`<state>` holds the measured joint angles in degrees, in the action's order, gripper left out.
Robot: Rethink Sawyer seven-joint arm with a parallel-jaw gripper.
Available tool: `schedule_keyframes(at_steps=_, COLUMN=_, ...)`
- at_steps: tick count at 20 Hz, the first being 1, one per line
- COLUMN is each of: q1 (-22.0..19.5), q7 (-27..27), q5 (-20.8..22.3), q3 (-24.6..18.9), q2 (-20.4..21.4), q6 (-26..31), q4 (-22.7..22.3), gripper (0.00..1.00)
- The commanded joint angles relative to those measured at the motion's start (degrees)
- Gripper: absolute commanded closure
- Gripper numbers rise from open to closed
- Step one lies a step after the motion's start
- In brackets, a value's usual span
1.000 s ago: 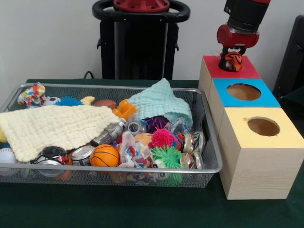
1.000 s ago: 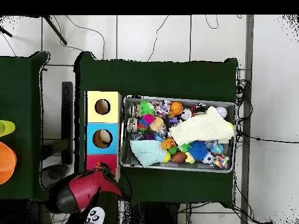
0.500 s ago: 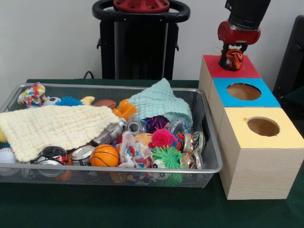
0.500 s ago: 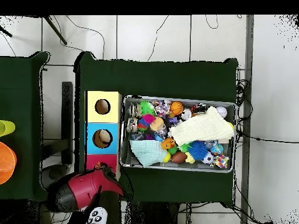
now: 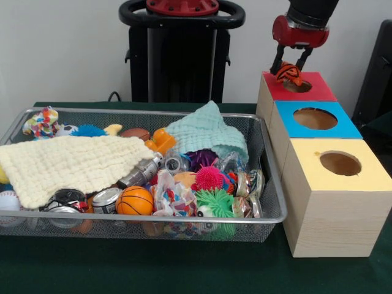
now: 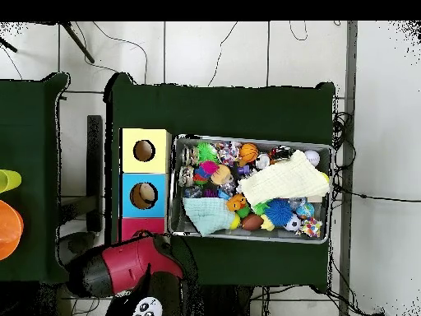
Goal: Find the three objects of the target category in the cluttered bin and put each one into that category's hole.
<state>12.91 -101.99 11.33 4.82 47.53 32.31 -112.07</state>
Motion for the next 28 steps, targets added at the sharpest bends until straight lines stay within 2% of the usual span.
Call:
schedule_keyframes(at_steps=1, q1=-1.6, q7=-2.4, q5=1.9, q3=-2.0, q2=0.2, q6=5.1, q4=0.1, gripper=0.00)
schedule_keyframes(at_steps=13, q1=-0.6, q7=-5.2, q5=1.6, q3=-1.9, q2=-1.8, q6=1.5, q4=1.2, gripper=0.00)
schedule_keyframes(at_steps=17, q1=-0.5, q7=-6.3, q5=0.3, q3=-2.6, q2=-1.8, q6=0.7, q4=0.8, gripper=0.00)
schedule_keyframes(at_steps=24, q1=-0.9, q7=-6.2, q5=-0.8, q3=-3.4, q2=-1.6, q6=1.1, q4=1.2, gripper=0.00)
schedule_keyframes(at_steps=28, q1=0.0, q7=-6.7, q5=-0.5, q3=-2.1, q2=-0.4, q6=4.2, q4=2.0, gripper=0.00)
